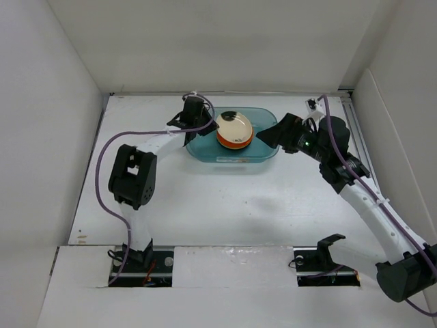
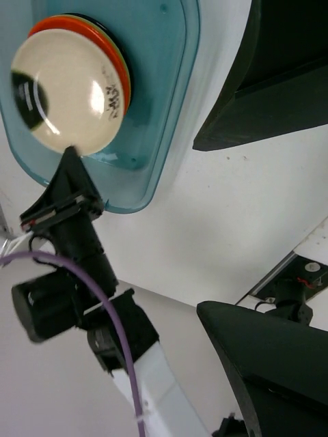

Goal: Place the plates into the plastic bin on the countertop

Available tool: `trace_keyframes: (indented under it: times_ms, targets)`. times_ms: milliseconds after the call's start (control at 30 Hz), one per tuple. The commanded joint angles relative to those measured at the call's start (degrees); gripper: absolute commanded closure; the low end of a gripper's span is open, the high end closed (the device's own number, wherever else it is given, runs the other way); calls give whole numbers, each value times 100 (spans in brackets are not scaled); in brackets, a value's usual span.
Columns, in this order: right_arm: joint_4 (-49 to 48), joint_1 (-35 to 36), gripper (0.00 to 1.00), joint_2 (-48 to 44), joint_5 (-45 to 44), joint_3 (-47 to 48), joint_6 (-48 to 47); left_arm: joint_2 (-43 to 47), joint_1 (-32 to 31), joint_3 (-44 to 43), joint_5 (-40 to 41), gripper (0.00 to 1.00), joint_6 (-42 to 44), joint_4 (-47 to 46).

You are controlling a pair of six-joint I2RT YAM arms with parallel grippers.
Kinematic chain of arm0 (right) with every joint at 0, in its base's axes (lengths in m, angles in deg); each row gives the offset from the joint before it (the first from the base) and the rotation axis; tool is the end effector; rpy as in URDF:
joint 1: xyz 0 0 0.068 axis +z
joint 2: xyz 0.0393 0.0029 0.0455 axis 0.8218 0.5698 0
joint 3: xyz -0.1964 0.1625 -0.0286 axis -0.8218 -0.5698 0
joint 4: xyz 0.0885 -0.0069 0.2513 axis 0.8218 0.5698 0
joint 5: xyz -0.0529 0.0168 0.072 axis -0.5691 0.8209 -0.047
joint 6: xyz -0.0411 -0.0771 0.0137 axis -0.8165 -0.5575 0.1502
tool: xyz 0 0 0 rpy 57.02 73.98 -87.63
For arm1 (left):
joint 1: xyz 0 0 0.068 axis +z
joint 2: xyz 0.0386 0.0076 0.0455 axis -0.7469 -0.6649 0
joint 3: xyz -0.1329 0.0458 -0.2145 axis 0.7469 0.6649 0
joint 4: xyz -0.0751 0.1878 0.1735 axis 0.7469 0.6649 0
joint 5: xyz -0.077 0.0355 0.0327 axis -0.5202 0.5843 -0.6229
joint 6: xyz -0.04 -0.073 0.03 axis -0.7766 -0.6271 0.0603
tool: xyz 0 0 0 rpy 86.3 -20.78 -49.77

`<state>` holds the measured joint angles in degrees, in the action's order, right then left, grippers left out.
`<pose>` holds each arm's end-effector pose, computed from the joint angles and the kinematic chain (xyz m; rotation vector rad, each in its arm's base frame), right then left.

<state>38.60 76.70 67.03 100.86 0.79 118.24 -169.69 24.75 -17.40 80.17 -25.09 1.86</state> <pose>0.2652 0.1324 0.3470 0.0300 1.8979 1.0440 0.4448 -0.2022 0.2154 -0.2928 2.0963 -0.8133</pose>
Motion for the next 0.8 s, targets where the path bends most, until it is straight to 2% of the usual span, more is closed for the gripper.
trace_keyframes:
  times_ms: [0,33,67,133,200,233,267,367,467,500,533,567,667,767]
  targets:
    - [-264,-60,4,-167,53,-25,-37,73,37,-150,-425,100,-72,-432]
    - [-212,-60,4,-167,53,-25,-98,73,37,-150,-426,93,-124,-433]
    - [-211,-60,4,-167,114,-25,-99,73,37,-150,-478,78,-125,-433]
    - [-89,-60,4,-115,220,132,-230,177,-15,-150,-531,54,-125,-433]
    - [-27,-60,2,-114,220,194,-309,414,-16,-2,-531,42,-125,-503]
    - [60,10,0,-114,107,255,-310,546,-16,0,-531,19,-64,-503]
    - [131,80,0,-114,10,256,-449,695,-16,78,-531,1,41,-503]
    - [482,264,0,-175,-561,466,-590,1319,-16,132,-208,0,339,-197]
    - [1104,457,0,-228,-1298,755,-731,1873,-16,-140,670,0,482,908]
    - [1281,528,0,-298,-1527,844,-836,2005,-16,-219,960,0,560,1582]
    - [1457,598,0,-351,-1790,923,-890,2354,-16,-220,1476,0,561,1841]
    - [1633,756,0,-404,-2358,1089,-890,2558,-16,-142,1681,0,613,2026]
    - [2345,915,0,-570,-3186,1371,-1022,3454,-16,130,2490,0,753,2729]
    - [2698,968,0,-843,-3593,1530,-1022,4410,-16,586,3113,0,929,3134]
